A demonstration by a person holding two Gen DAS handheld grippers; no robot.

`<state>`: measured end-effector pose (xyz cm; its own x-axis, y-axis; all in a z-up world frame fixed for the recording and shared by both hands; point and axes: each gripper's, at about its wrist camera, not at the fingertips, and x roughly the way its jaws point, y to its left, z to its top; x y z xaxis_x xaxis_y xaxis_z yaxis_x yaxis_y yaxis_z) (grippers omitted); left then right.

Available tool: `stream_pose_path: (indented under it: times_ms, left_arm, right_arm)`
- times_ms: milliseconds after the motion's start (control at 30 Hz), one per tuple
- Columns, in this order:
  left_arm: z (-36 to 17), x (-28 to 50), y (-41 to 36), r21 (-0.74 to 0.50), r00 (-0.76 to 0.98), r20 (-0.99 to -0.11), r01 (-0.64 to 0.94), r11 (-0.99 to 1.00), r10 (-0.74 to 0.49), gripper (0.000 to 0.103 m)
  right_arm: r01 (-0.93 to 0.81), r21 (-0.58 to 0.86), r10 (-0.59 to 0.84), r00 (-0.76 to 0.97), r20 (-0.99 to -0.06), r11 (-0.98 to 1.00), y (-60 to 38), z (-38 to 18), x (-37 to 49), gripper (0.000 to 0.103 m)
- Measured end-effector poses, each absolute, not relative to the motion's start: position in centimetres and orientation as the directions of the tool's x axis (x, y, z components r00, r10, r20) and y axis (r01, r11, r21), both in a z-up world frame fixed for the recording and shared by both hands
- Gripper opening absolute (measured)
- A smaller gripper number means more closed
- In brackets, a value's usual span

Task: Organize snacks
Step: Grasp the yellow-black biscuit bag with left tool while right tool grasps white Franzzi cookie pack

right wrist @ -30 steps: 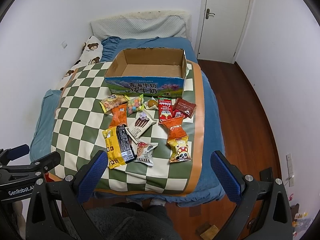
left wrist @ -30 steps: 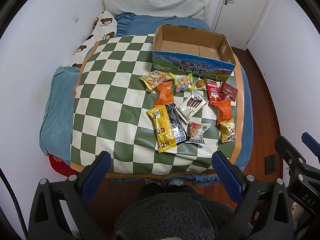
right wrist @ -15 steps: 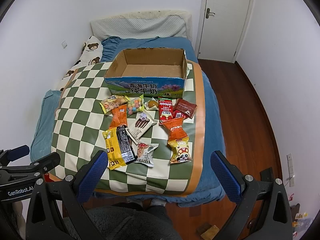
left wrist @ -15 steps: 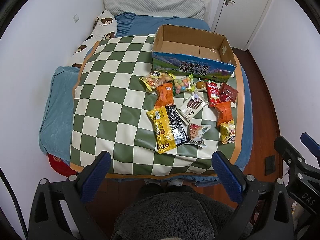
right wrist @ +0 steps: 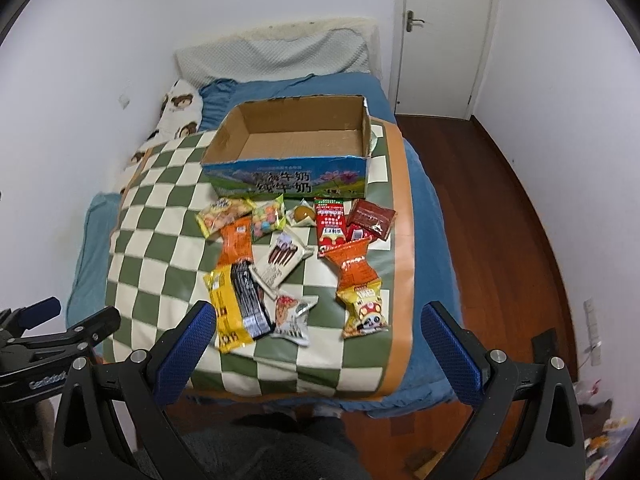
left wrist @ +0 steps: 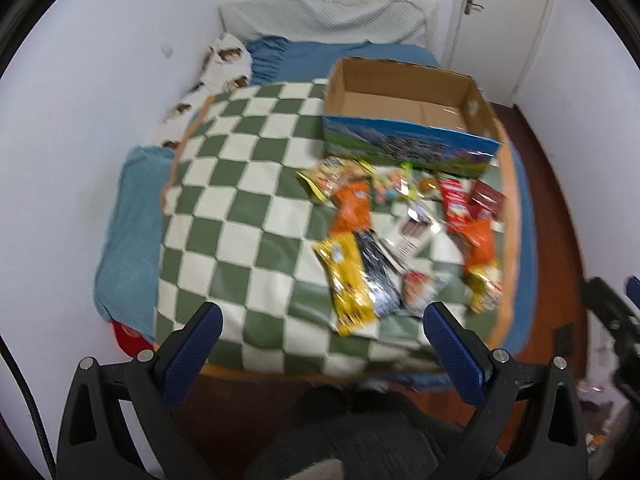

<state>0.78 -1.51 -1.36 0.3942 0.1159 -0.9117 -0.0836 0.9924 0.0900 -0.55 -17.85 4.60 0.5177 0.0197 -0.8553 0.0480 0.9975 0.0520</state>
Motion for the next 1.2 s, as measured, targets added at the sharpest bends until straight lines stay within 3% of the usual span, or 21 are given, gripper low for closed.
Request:
stream_pose_path:
  times_ms: [100,300,400,567,667,767,1000,1167,1200]
  left_arm:
    - [-4.9,4.0,-1.0,0.094,0.349,-0.929,-0.098,0.991,0.123,0.103]
    - [-16.2,9.7,0.6,-0.025,0.106,-0.994,-0.227,0.974,-0.001,0.103]
    - [-23.1,11.7,1.0,-0.068,-0.030,-0.996,-0.311,0.948,-0.081,0.102]
    - [-30.6,13.2,0.4,-0.131,-0.111,-0.975,-0.403,0.906,-0.190,0.098]
    - [-32.6,13.7,-0.1,-0.171,-0.078,-0.972,-0.403,0.899,-0.220,0.096]
    - [-32.7,13.6,-1.0,-0.174,-0.022,-0.981,-0.341,0.924,-0.193,0.084]
    - [-31.4,13.4,-1.0,-0.013,0.029,-1.000,-0.057,0.998,-0.012,0.083]
    - [-31.2,14.3,2.5,0.021,0.048,-0.999,-0.015,1.000,0.022,0.084]
    - [-31.4,14.4,2.8,0.004,0.042,-0.999,-0.016,1.000,0.004,0.085]
  right_arm:
    - [0.094,0.091,0.031,0.506,-0.862,0.991,-19.1,1.4,2.0,0.103]
    - [0.138,0.147,0.075,0.430,-0.900,0.979,-20.4,-5.9,6.5,0.103]
    - [0.133,0.180,0.116,0.384,-0.916,0.975,-20.5,-9.4,8.4,0.103]
    - [0.115,0.182,0.134,0.333,-0.933,0.977,-19.3,-14.5,10.9,0.103]
    - [0.108,0.172,0.131,0.313,-0.941,0.979,-18.4,-16.2,12.2,0.103]
    - [0.124,0.189,0.149,0.280,-0.949,0.974,-17.1,-18.0,13.7,0.103]
    - [0.247,0.240,0.193,0.200,-0.961,0.939,-13.9,-22.5,18.0,0.099]
    - [0.374,0.218,0.192,0.106,-0.976,0.902,-11.9,-27.1,21.0,0.093]
    - [0.402,0.209,0.189,0.089,-0.978,0.891,-11.6,-28.1,21.6,0.085]
